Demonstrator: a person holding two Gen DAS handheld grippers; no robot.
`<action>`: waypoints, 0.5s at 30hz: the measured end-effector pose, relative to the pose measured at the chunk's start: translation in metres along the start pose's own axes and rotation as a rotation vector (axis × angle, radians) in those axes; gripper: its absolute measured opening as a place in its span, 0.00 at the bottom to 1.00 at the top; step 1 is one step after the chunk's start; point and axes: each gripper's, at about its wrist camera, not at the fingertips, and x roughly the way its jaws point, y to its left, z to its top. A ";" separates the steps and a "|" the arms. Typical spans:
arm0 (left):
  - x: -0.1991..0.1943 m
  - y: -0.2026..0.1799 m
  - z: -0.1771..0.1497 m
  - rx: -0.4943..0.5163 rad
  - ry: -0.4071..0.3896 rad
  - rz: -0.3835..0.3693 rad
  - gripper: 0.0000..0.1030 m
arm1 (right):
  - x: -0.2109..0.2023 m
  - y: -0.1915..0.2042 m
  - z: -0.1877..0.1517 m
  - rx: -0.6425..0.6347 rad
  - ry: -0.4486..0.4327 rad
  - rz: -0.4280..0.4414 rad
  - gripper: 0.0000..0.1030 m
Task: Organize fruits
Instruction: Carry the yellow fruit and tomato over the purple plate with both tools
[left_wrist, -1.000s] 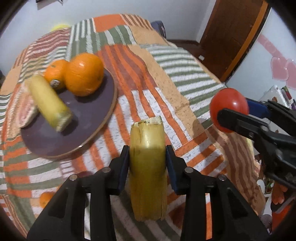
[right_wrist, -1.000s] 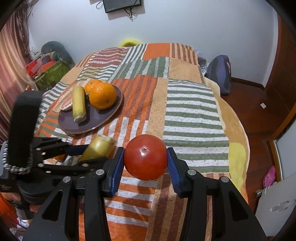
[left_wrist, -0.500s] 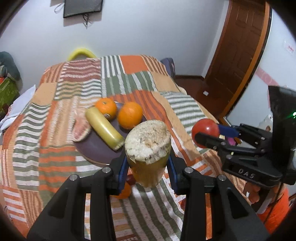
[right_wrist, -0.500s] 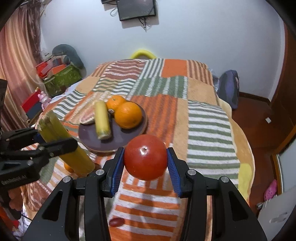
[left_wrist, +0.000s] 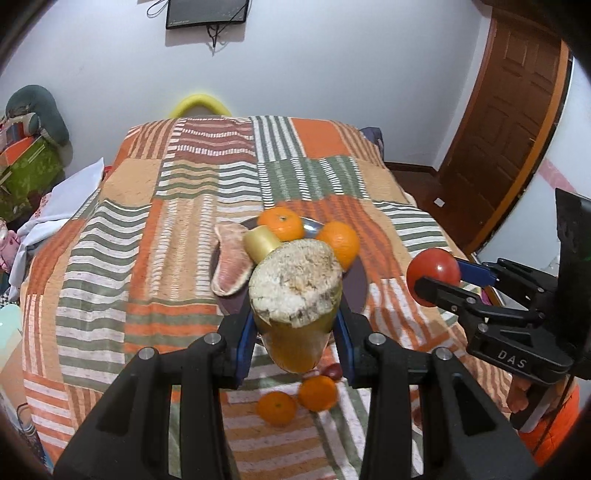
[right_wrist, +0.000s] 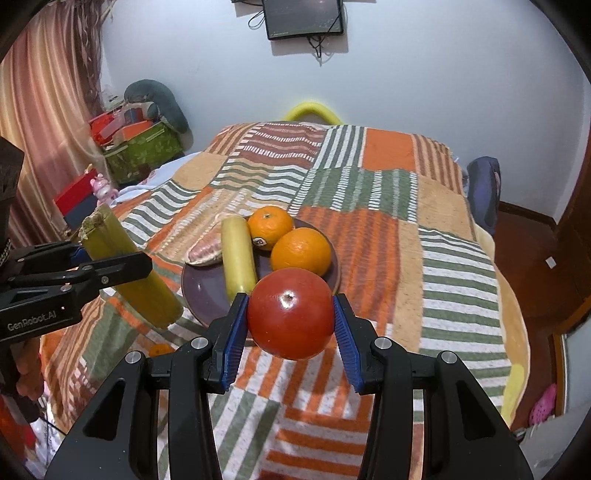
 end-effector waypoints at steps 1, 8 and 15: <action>0.004 0.002 0.001 -0.001 0.006 0.001 0.37 | 0.003 0.001 0.000 -0.001 0.004 0.004 0.41; 0.030 0.015 0.005 -0.035 0.041 -0.013 0.37 | 0.029 0.010 0.001 -0.013 0.039 0.019 0.41; 0.052 0.015 0.009 -0.014 0.055 -0.007 0.37 | 0.049 0.009 -0.001 -0.007 0.071 0.023 0.41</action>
